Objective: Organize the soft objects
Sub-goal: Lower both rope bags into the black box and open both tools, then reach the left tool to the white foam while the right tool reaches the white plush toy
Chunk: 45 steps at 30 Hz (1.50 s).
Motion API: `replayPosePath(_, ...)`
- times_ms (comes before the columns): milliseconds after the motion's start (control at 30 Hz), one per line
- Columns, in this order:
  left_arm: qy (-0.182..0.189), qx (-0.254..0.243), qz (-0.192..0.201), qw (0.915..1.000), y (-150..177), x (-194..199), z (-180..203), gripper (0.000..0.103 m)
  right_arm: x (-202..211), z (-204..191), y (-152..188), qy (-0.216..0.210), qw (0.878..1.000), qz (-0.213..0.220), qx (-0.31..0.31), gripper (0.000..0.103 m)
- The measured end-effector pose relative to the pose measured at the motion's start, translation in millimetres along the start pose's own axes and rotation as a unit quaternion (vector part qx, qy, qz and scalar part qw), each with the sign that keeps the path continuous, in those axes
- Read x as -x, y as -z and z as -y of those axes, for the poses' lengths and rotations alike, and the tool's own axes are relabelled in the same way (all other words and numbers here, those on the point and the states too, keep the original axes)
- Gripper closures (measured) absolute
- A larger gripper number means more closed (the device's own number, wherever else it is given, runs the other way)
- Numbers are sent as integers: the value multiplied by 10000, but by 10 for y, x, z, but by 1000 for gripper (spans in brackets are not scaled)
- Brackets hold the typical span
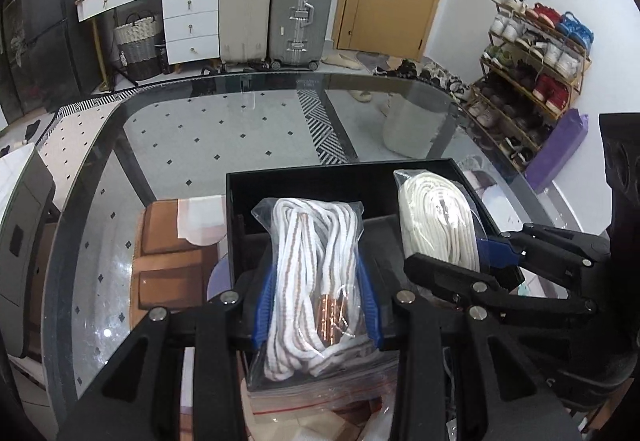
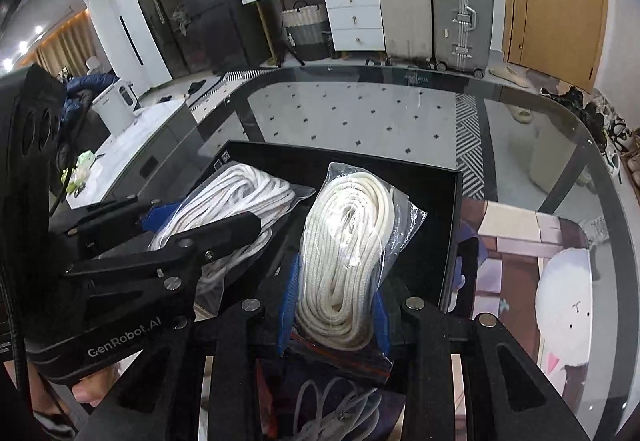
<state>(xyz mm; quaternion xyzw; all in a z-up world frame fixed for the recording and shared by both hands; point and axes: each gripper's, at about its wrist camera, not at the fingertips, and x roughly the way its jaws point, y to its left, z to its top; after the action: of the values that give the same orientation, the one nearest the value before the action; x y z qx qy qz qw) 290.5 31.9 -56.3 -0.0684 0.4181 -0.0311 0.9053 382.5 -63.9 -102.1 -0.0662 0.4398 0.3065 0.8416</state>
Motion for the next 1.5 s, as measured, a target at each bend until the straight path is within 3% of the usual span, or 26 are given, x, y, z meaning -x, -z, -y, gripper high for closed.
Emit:
replayPosePath(267,42,-138,-140,9998,57,53,65,68,75,-41,91,32,9996,-283,17,71)
replayPosePath(467,132,-85,-53,9999,61,78,67,61,218,-13,94,153,9997,-182,-65,65)
replayPosePath(533,169,-76,9,9998,64,116,64,54,284,-3,90,92,9998,-160,-109,64)
replayPosePath(633,111,-51,68,9999,57,200,67,40,413,23,113,88,9998,-91,-165,53)
replayPosePath(800,168,-133,252,9995,110,468,51,18,750,19,225,153,9998,95,-63,52)
replayPosePath(900,173,-324,316,9988,185,633,39,16,890,-6,345,197,9997,122,7,52)
replayPosePath(1100,98,-626,-7,9980,516,715,-69,16,983,56,710,224,9997,-78,21,52)
replayPosePath(1500,1,-831,-545,9950,1059,672,-223,16,712,214,1242,436,9965,-718,-29,52)
